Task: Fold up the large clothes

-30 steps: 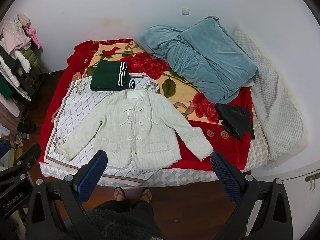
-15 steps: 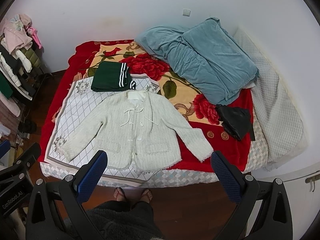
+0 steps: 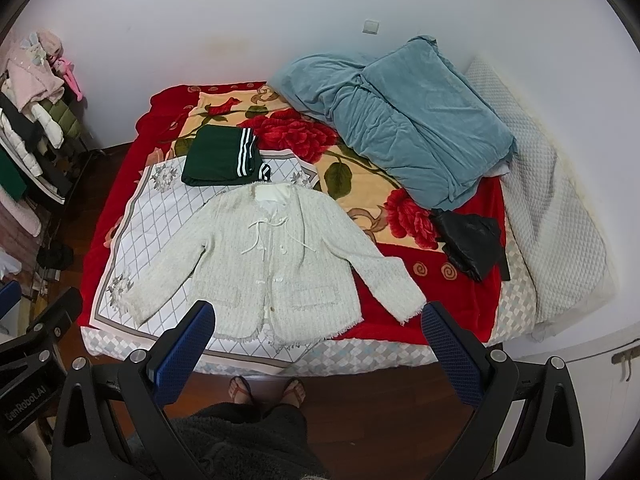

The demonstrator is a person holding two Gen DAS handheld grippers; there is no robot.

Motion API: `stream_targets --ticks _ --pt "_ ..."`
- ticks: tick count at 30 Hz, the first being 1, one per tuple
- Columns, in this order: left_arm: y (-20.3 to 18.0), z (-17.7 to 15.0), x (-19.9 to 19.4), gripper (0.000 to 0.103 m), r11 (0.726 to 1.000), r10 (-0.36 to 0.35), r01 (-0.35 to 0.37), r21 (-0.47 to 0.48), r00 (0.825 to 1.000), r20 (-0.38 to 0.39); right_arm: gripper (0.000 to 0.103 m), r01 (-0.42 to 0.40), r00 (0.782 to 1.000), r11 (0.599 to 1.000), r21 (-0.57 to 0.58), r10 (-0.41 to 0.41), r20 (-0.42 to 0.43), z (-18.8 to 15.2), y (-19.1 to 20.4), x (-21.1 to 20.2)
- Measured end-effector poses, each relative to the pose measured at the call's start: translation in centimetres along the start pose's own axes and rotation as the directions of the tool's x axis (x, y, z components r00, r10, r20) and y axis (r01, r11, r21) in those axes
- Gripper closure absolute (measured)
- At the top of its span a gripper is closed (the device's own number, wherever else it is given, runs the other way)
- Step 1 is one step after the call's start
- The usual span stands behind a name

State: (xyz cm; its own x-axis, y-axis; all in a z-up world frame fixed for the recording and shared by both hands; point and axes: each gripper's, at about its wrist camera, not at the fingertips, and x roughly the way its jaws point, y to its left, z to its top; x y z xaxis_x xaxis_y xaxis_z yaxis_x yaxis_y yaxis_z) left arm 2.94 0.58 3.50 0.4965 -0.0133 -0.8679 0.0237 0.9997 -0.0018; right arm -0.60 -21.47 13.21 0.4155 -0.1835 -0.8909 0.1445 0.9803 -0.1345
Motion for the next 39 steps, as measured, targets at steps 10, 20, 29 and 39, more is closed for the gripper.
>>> stream_targets --ticks 10,20,29,39 --pt "-0.1 0.2 0.0 0.000 1.000 0.004 -0.004 0.000 1.000 0.004 0.000 0.000 1.000 1.000 -0.004 0.000 0.000 0.0 -0.2 -0.1" --pt "-0.3 0.9 0.0 0.000 1.000 0.004 -0.004 0.004 1.000 0.010 0.000 -0.003 1.000 1.000 0.001 0.003 0.004 0.2 -0.2 -0.2" --pt "-0.7 1.3 0.2 0.000 1.000 0.000 -0.001 0.008 1.000 0.015 0.000 -0.005 1.000 1.000 0.000 0.005 0.003 0.0 -0.2 -0.2" --pt "-0.6 1.4 3.3 0.000 1.000 -0.009 0.008 0.027 0.999 0.051 0.000 0.002 1.000 0.999 0.052 -0.003 0.017 1.4 0.0 0.8"
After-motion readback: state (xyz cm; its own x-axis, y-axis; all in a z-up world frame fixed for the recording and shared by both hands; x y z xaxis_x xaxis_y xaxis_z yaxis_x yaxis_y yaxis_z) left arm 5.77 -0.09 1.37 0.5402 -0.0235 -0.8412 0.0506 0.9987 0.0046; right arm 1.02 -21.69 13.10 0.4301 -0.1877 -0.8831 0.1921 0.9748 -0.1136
